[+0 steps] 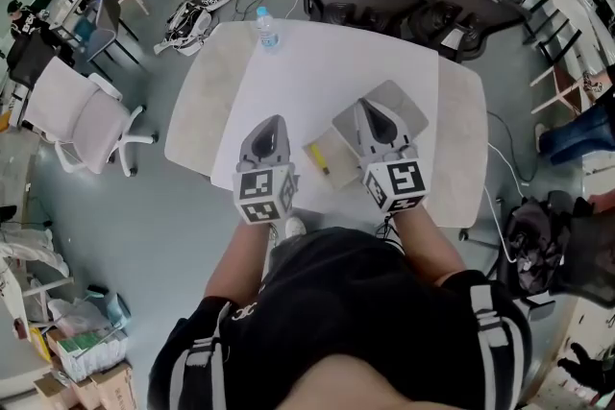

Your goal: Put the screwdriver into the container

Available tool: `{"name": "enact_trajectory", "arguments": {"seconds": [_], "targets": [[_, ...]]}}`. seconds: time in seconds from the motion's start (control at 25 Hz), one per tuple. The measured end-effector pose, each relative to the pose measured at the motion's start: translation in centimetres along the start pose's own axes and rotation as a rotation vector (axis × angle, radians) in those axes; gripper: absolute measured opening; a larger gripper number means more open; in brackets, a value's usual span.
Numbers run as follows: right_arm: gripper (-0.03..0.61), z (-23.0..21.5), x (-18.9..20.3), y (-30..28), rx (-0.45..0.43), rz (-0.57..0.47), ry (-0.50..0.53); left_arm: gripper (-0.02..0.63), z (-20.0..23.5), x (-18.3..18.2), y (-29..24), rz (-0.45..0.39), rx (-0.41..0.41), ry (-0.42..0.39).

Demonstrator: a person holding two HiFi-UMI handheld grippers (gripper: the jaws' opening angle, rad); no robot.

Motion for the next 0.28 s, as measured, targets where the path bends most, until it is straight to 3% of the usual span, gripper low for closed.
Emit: {"name": "enact_trajectory", "arguments": {"seconds": [0.28], "targets": [[0.012, 0.24, 0.45, 0.36, -0.068, -0.03, -0.012, 0.003, -0.13, 0.05, -0.21, -0.01, 0.001, -0.004]]}}
Point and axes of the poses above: the fingertips, and each gripper's own axes: y backward along the fingers, z to its left, x out of its underside, the point moved 7 cm from there along y, backward along the fingers, and after that the axes turned 10 degrees about -y, right-handed, at the moved point
